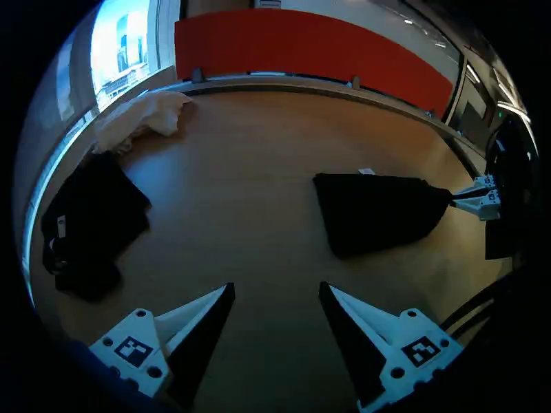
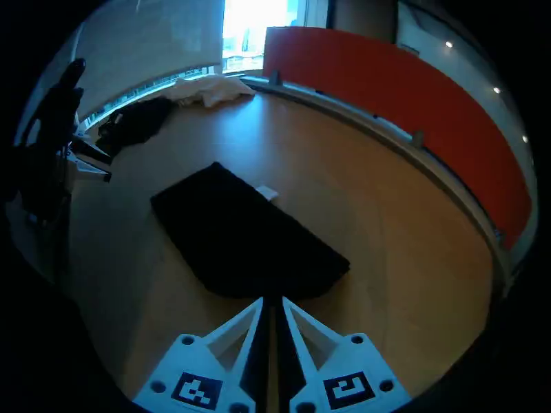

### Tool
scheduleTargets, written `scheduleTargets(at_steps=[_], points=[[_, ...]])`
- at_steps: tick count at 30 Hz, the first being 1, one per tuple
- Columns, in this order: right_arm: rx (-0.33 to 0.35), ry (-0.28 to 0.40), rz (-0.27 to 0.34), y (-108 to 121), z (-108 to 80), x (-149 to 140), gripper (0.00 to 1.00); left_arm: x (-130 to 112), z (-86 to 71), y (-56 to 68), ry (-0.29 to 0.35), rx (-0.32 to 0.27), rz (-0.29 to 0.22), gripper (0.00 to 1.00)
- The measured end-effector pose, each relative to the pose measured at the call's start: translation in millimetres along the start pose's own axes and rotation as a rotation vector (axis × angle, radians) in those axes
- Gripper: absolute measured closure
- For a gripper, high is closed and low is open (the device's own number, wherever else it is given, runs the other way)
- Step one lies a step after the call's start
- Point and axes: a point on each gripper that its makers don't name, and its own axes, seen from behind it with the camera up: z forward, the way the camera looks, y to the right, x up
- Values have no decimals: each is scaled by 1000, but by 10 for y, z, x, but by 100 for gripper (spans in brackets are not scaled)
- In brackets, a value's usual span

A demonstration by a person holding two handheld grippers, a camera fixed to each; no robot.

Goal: Fold towel

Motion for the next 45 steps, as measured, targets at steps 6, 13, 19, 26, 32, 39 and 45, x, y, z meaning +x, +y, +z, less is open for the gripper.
scheduleTargets(at_steps=[6, 13, 19, 26, 32, 39, 45], points=[[11, 41, -57, -78, 8, 396, 96, 5, -36, -41, 6, 5, -13, 9], [26, 66, -112, -173, 47, 703, 96, 24, -72, -91, 14, 10, -19, 10], [46, 67, -137, -247, 89, 816, 96, 55, -108, -122, 26, 9, -18, 10], [92, 72, -220, -457, 239, 1059, 96, 60, -183, -200, 39, 15, -35, 10], [165, 70, -304, -800, 457, 1291, 96, 36, -263, -295, 50, 27, -60, 10], [260, 30, -355, -1255, 802, 1297, 96, -54, -325, -349, 54, 38, -94, 10], [330, -17, -323, -1573, 1099, 1123, 96, -147, -346, -346, 49, 42, -114, 10]])
